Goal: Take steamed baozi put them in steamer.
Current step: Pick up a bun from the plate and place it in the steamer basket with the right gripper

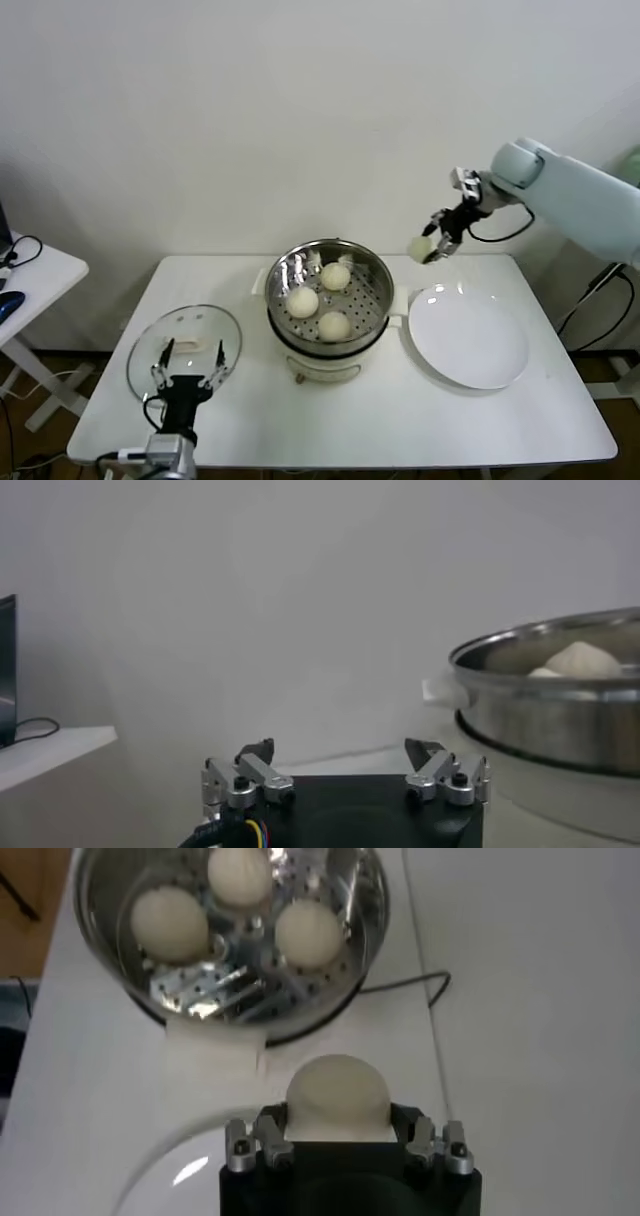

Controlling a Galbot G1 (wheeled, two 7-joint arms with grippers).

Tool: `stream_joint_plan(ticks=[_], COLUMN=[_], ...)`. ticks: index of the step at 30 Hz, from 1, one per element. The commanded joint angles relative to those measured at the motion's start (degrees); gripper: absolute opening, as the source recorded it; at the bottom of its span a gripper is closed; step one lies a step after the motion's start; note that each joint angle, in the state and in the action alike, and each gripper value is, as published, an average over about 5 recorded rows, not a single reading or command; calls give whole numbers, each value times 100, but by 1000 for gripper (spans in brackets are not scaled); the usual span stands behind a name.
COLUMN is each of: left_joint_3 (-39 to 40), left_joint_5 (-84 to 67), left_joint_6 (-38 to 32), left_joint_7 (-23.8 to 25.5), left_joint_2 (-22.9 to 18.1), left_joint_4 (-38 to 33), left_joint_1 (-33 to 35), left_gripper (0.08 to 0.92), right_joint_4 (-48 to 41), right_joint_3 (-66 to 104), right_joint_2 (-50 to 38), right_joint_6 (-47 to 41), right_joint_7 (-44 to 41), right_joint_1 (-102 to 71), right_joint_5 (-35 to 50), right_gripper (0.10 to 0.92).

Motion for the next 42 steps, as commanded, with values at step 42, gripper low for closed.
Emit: stream_joint_plan(ticks=[42], left_joint_3=[391], left_joint_5=[189], left_joint_6=[94], left_joint_7=[-95], left_joint_2=[-189], left_joint_4=[-38], left_joint_1=[-179], left_gripper=[823], right_joint_4=[175], right_joint_3=[-1846], right_joint_2=[1545], right_joint_6=[-428], right_joint_7=[389], right_joint_1=[-2], right_joint_5=[1176], right_gripper=[679])
